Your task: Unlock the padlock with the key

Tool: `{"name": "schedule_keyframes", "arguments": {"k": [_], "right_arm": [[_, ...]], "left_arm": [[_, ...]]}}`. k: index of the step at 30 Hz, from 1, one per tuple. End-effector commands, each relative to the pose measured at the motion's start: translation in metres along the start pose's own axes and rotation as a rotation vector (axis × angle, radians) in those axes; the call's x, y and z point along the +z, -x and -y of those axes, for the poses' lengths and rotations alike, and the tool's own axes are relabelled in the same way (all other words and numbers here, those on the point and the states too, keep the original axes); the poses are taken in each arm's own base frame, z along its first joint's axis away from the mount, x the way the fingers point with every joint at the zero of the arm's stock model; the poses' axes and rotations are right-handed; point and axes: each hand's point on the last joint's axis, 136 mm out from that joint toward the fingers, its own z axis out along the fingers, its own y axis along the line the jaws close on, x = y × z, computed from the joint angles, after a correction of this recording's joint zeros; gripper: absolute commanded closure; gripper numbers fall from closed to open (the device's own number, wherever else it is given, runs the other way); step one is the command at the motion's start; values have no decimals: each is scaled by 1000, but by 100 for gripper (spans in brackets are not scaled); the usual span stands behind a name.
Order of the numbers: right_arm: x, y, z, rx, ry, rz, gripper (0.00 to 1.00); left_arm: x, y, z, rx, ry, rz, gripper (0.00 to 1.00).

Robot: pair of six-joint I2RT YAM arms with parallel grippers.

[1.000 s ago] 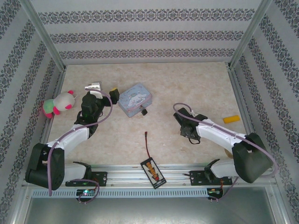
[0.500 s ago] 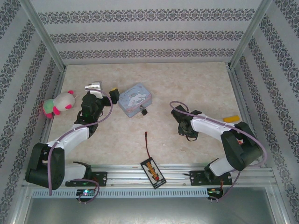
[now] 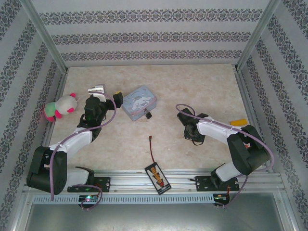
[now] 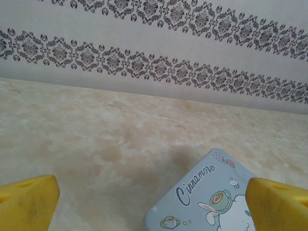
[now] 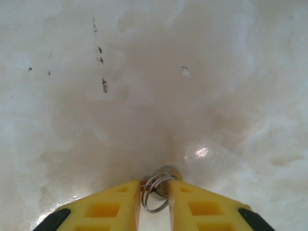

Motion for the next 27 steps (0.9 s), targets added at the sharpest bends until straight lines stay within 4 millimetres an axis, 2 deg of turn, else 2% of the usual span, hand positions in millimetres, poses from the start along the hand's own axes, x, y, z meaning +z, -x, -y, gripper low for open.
{"name": "schedule_keyframes", "arguments": {"k": [1,18,27], "right_arm": [[2,-2,4,19,-17,-13,76],[4,-9,8,14,-41,-61,74],[-1,-4,8,28,-7,-34,93]], "left_arm": [[1,5,2,-1,7,3,1],[-4,3,-2,12,29,-2,1],[-8,6,-4,18,43,2,1]]}}
